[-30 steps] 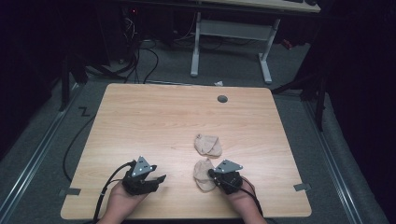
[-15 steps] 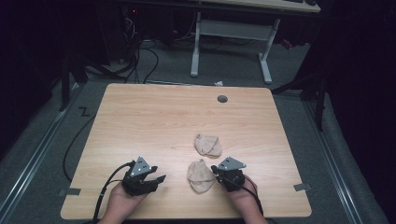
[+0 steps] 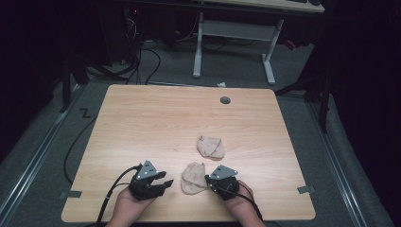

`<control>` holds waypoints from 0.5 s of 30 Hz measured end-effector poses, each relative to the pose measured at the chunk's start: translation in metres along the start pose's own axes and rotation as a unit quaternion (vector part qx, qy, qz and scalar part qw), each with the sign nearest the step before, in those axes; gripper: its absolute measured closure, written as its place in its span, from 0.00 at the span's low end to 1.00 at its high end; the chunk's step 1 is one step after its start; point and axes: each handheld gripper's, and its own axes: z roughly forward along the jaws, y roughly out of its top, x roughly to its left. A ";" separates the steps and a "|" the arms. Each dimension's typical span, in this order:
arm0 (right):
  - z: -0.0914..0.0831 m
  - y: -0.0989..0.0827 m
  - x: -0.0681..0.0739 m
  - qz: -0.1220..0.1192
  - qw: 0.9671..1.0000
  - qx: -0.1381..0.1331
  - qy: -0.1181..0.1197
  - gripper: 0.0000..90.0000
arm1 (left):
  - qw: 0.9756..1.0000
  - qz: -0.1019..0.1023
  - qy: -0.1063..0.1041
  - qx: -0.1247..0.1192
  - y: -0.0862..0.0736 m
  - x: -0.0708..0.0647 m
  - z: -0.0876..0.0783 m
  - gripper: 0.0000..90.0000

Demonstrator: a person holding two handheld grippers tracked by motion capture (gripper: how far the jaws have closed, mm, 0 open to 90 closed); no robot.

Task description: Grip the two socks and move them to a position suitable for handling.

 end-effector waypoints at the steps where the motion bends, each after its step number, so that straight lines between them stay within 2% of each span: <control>1: -0.001 0.001 -0.001 0.000 1.000 -0.003 -0.003 1.00 | 1.000 0.003 -0.008 0.000 0.002 -0.005 0.004 0.66; 3: -0.004 0.003 -0.001 0.006 1.000 -0.013 -0.007 1.00 | 1.000 0.013 -0.020 -0.001 0.004 -0.013 0.012 0.71; 5: -0.008 0.006 0.000 0.008 1.000 -0.027 -0.010 0.99 | 0.999 0.030 -0.020 0.004 0.006 -0.021 0.019 0.75; 8: -0.009 0.011 0.003 0.010 0.999 -0.038 -0.004 0.98 | 0.998 0.051 -0.022 0.032 0.005 -0.029 0.032 0.80; 10: -0.008 0.019 0.011 0.008 0.999 -0.052 0.006 0.95 | 0.997 0.055 -0.018 0.046 0.002 -0.031 0.037 0.86; 15: 0.001 0.029 0.020 0.008 0.998 -0.058 0.017 0.89 | 0.997 0.051 -0.019 0.051 0.001 -0.031 0.038 0.87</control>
